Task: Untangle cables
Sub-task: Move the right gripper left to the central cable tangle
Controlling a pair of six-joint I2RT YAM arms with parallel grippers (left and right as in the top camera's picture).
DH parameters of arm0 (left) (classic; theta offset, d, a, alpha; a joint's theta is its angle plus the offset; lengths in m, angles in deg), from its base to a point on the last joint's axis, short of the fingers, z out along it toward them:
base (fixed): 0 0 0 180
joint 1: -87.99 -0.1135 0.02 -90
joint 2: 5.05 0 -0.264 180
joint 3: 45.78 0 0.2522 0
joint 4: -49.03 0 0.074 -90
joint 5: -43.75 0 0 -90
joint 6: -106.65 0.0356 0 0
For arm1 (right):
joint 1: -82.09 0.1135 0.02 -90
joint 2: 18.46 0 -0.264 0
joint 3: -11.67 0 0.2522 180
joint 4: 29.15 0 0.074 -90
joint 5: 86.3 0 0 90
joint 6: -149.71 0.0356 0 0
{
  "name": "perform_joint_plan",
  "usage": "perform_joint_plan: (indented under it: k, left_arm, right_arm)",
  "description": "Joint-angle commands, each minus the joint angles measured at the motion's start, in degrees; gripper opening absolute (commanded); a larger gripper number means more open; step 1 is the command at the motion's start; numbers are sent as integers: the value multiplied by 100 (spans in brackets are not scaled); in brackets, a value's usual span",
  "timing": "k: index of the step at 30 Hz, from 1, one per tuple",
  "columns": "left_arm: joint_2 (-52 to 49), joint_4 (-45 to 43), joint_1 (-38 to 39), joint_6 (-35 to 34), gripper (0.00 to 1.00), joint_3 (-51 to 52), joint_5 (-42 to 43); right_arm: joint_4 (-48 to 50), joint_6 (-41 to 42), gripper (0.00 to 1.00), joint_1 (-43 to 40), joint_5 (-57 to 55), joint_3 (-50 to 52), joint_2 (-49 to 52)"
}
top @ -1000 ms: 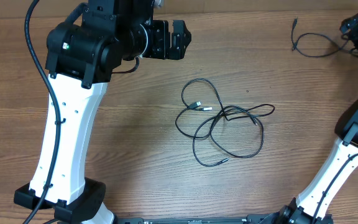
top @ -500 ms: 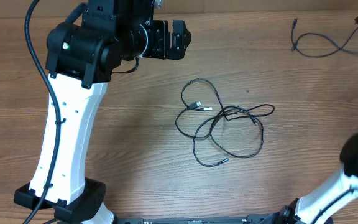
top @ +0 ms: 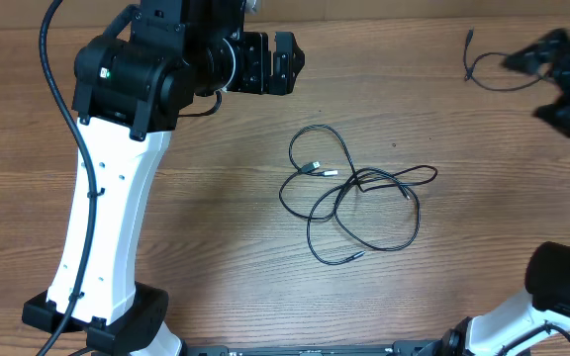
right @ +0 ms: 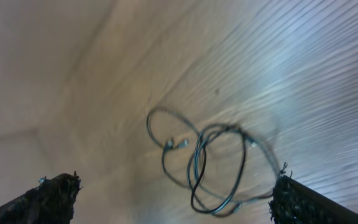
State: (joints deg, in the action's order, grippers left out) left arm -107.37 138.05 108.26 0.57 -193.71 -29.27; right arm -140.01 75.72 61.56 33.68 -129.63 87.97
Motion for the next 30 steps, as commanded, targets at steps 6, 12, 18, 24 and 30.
perform_joint_plan:
  k: [6, 12, 18, 24, 30]
  left_arm:
    - [42, -4, 37, 127, 100, 26, 48]
    - [42, -4, 37, 127, 100, 26, 48]
    - [42, -7, 37, 127, 100, 26, 48]
    - [42, -9, 37, 127, 100, 26, 48]
    - [42, -7, 37, 127, 100, 26, 48]
  right_arm:
    - [2, -37, 100, 1165, -50, 599, -188]
    - [4, 197, 100, 1923, -1342, 1517, -1005]
    - [4, 195, 100, 2354, -1429, 2363, -1574]
    - [173, 225, 100, 2612, -1720, 3123, -1604]
    - [828, 651, 100, 2632, -1687, 3978, -1604]
